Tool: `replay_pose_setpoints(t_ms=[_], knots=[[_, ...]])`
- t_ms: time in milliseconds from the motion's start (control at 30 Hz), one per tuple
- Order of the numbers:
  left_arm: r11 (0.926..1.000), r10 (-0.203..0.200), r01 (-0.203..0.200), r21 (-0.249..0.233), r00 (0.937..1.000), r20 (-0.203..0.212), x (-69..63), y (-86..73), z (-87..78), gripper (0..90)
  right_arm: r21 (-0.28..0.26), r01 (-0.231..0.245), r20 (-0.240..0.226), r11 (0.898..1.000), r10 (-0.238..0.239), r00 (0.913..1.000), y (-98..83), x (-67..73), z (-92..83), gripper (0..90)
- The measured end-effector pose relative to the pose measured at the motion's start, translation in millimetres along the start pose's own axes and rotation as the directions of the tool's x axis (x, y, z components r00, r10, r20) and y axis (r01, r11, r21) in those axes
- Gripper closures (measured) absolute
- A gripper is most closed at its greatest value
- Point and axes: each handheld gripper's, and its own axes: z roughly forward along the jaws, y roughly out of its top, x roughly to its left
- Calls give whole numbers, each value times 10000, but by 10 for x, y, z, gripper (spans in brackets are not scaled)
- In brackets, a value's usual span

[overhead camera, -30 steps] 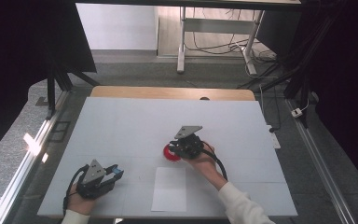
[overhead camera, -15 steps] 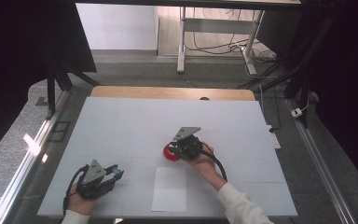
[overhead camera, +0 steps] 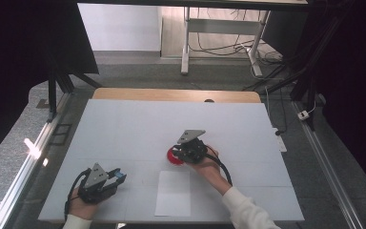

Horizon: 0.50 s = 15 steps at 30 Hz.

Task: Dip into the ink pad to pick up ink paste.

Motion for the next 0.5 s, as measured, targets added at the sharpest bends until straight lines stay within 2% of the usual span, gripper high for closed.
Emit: replay_pose_setpoints(t_ms=[500], knots=[[10000, 0, 0, -54, 10000, -40, -1, 0, -7, 645, -159, -128, -44, 9998, 127, 9999, 12, -7, -43, 751]])
